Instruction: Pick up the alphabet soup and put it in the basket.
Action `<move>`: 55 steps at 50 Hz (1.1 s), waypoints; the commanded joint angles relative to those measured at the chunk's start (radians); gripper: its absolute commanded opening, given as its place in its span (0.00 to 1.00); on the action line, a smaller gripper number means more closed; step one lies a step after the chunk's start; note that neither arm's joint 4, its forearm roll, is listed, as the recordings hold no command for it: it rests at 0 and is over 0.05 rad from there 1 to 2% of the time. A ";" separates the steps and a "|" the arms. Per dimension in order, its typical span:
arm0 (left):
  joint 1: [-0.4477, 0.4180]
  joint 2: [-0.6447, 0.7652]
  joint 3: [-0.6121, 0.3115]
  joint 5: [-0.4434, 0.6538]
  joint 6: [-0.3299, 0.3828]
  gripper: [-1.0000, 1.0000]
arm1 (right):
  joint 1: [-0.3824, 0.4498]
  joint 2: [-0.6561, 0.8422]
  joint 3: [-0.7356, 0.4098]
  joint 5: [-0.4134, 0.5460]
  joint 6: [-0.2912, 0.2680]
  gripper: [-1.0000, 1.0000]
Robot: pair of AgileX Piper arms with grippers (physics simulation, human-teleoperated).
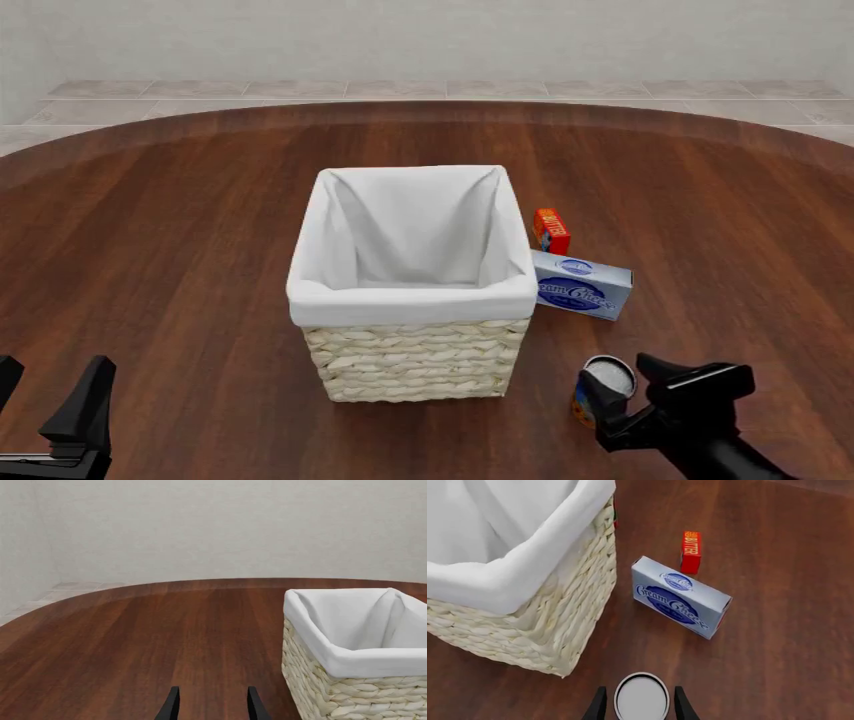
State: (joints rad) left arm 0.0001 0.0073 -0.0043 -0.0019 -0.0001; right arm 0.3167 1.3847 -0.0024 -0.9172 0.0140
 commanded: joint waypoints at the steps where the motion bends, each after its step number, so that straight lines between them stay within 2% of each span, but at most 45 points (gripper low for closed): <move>1: 0.000 0.000 0.000 0.000 0.000 1.00 | 0.003 0.051 0.001 -0.044 0.003 1.00; 19: 0.000 0.000 0.000 0.000 0.000 1.00 | 0.001 0.119 0.001 -0.105 0.007 1.00; 23: 0.000 0.000 0.000 0.000 0.000 1.00 | 0.002 0.176 0.001 -0.153 0.006 1.00; 55: 0.000 0.000 0.000 0.000 0.000 1.00 | 0.004 0.274 0.002 -0.235 0.020 1.00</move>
State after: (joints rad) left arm 0.0000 0.0073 -0.0043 -0.0019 0.0000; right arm 0.3200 1.6231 -0.0009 -1.1226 0.0288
